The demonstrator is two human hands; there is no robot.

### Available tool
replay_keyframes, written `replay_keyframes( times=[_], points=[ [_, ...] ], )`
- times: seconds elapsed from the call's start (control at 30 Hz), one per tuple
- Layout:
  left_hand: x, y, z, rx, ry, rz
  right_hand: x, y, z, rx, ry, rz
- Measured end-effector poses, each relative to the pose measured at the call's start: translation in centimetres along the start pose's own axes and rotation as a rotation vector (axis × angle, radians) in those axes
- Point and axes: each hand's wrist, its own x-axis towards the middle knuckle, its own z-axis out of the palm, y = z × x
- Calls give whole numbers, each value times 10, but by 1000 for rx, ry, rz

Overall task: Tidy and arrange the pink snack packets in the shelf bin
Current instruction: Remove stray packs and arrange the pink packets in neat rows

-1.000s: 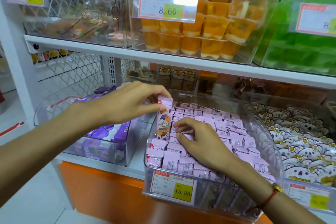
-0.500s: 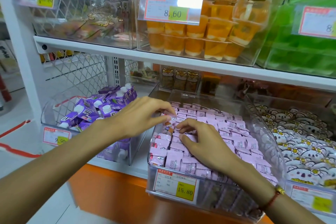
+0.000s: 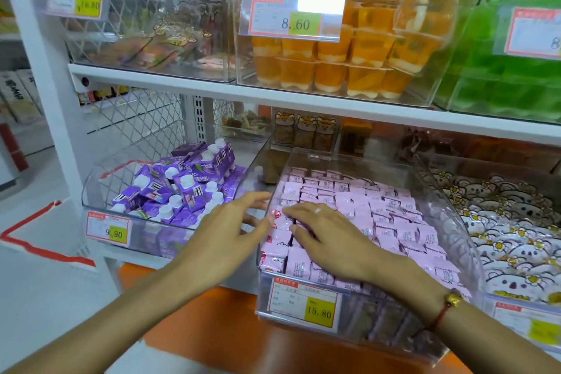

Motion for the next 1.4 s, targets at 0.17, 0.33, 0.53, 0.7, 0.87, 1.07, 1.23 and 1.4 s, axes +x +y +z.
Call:
replay_keyframes(
  times=[0.17, 0.33, 0.53, 0.7, 0.87, 1.07, 1.23, 1.4],
  points=[
    [2, 2, -9, 156, -14, 18, 6, -3, -3, -18, -70, 20],
    [28, 12, -24, 362, 53, 196, 5, 5, -14, 48, -50, -1],
    [101, 23, -15, 658, -161, 273, -2, 29, -9, -65, 27, 97],
    [122, 19, -2, 804, -442, 180, -1, 32, -3, -48, 48, 98],
    [120, 23, 5, 886, -353, 240, 5, 32, -6, -80, 84, 65],
    [112, 13, 5, 715, -157, 238, 11, 33, -6, -69, -28, 100],
    [101, 3, 10, 367, 126, 218, 11, 32, -8, -78, -67, 112],
    [83, 1, 10, -135, 279, 197, 11, 32, -6, -75, -51, 117]
  ],
)
